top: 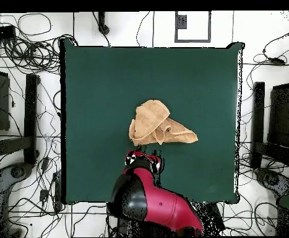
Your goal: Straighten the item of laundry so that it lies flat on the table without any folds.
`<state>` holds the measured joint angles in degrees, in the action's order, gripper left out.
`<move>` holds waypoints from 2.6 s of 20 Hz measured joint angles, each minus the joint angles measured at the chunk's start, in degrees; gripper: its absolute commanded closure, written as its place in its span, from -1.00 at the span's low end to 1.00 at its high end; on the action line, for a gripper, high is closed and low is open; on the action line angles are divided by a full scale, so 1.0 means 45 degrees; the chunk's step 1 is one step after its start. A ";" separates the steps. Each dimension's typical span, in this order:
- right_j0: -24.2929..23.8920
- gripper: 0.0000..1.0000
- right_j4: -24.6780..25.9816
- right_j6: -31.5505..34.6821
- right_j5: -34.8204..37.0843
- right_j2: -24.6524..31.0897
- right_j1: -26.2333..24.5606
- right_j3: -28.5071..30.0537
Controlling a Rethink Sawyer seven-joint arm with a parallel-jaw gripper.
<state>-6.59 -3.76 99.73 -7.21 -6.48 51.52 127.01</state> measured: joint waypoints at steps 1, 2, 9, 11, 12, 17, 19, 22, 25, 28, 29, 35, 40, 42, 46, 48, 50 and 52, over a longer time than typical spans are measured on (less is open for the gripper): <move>-0.0100 -1.00 0.0000 0.0000 -0.0060 0.0070 -0.0047 0.0024; -0.0209 -1.00 -0.0001 0.0000 -0.0171 0.0146 -0.0143 0.0036; -0.0443 -1.00 -0.0011 0.0000 -0.1121 0.0403 -0.0904 0.0059; -0.0312 -1.00 -0.0146 0.0048 -0.1529 0.0481 -0.1181 0.0135; -0.0193 -1.00 -0.0265 0.0122 -0.1712 0.0494 -0.1280 0.0194; 0.0663 -1.00 -0.1048 0.1132 -0.2867 0.0545 -0.1781 0.0660; 0.0958 -1.00 -0.1152 0.1887 -0.3561 0.0580 -0.2067 0.0852; 0.1131 -1.00 -0.1154 0.3050 -0.4516 0.0601 -0.2580 0.0987; 0.1149 -1.00 -0.1162 0.3794 -0.4975 0.0602 -0.2955 0.0994; 0.1149 -1.00 -0.1162 0.4597 -0.5161 0.0602 -0.3423 0.0994; 0.1148 -1.00 -0.1165 0.4677 -0.5161 0.0604 -0.3503 0.0990; 0.1055 -1.00 -0.1186 0.4719 -0.5043 0.0601 -0.3500 0.0994; 0.1338 -1.00 -0.1790 0.4719 -0.4495 0.0602 -0.2955 0.0970; 0.1469 -1.00 -0.1983 0.4719 -0.4330 0.0601 -0.2756 0.0944; 0.1736 -1.00 -0.2330 0.4719 -0.3982 0.0601 -0.2255 0.0817; 0.1786 -1.00 -0.2420 0.4719 -0.3859 0.0601 -0.2064 0.0692; 0.1784 -1.00 -0.2473 0.4719 -0.3830 0.0599 -0.1996 0.0550; 0.1762 -1.00 -0.2494 0.4719 -0.3830 0.0601 -0.2031 0.0358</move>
<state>1.34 -14.99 120.96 -24.44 -3.78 42.38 128.62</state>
